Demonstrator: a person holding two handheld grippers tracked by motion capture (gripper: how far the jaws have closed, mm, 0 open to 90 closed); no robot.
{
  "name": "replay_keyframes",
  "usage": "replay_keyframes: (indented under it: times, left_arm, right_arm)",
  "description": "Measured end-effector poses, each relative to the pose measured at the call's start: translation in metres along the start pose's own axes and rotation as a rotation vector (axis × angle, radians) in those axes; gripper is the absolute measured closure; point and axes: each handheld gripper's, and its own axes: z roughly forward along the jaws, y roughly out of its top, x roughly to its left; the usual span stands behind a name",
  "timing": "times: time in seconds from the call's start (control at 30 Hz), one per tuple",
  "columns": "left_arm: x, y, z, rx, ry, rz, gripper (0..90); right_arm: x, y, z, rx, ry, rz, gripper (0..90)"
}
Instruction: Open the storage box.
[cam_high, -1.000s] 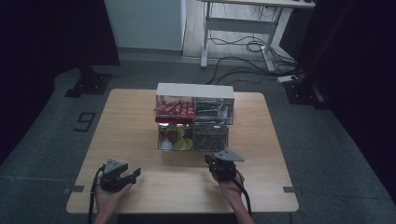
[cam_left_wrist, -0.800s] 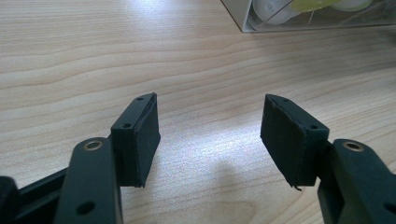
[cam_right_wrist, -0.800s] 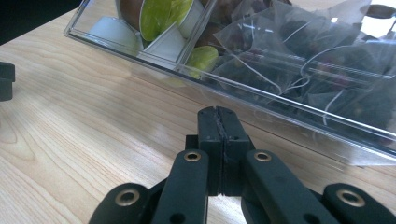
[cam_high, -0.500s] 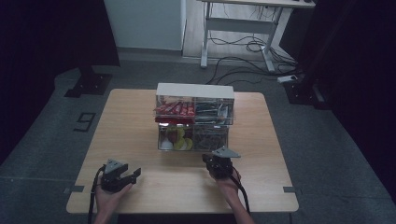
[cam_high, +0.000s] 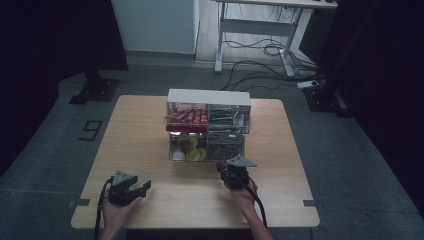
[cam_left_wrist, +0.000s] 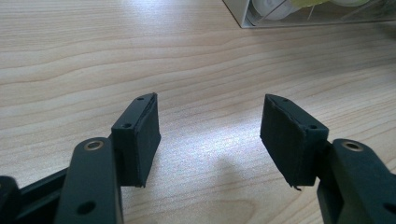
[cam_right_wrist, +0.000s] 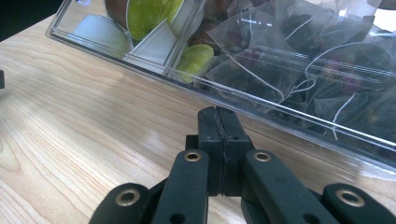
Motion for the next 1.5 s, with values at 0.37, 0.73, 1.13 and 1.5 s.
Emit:
replay_keyframes:
  times: [0.37,0.73,1.13,1.5]
  left_arm:
    - [-0.002,0.0,0.001,0.008,-0.005,0.006,38.1]
    - [-0.002,-0.001,0.002,0.009,-0.006,0.007,38.1]
    - [-0.003,-0.001,0.003,0.012,-0.008,0.012,38.1]
    - [-0.003,-0.001,0.003,0.011,-0.005,0.013,38.1]
  right_arm:
    - [0.002,0.003,-0.005,-0.009,0.009,-0.002,88.8]
    - [0.003,0.006,-0.013,-0.032,0.02,0.002,88.9]
    - [-0.006,0.013,-0.029,-0.09,-0.013,0.021,88.7]
    - [-0.009,0.017,-0.038,-0.123,-0.028,0.022,88.5]
